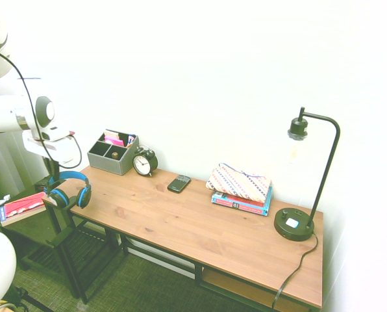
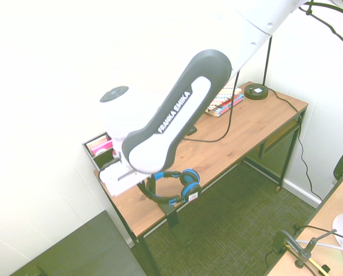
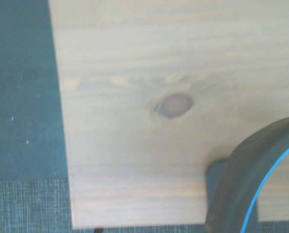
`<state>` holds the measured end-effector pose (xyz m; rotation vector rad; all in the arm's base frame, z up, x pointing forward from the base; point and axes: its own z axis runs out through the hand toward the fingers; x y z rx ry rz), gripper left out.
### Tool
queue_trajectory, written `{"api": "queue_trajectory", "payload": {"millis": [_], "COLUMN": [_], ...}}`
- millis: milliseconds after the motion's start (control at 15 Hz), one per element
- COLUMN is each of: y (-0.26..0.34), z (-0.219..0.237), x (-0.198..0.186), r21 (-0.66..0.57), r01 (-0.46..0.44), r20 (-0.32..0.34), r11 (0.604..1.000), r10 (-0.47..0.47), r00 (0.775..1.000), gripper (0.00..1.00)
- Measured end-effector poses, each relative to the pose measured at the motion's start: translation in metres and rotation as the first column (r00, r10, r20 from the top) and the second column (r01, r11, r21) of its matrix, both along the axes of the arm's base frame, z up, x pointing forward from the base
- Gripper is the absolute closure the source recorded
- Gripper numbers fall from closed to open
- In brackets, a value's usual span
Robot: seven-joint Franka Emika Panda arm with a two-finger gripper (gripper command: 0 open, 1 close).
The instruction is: Hang the headphone
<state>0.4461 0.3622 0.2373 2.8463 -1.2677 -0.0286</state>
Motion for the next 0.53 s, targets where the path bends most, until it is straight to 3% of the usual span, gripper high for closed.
{"api": "queue_trajectory", "payload": {"millis": [267,533], "y": [0.031,0.012], "z": [-0.020,-0.050], "x": [-0.055,-0.088], "r21": [-0.025,-0.043], "r01": [-0.075,-0.103], "r20": [-0.031,-0.054], "r11": [0.997,0.994], "r10": [0.074,0.101], "r00": [0.997,0.993], "gripper": [1.00,1.00]}}
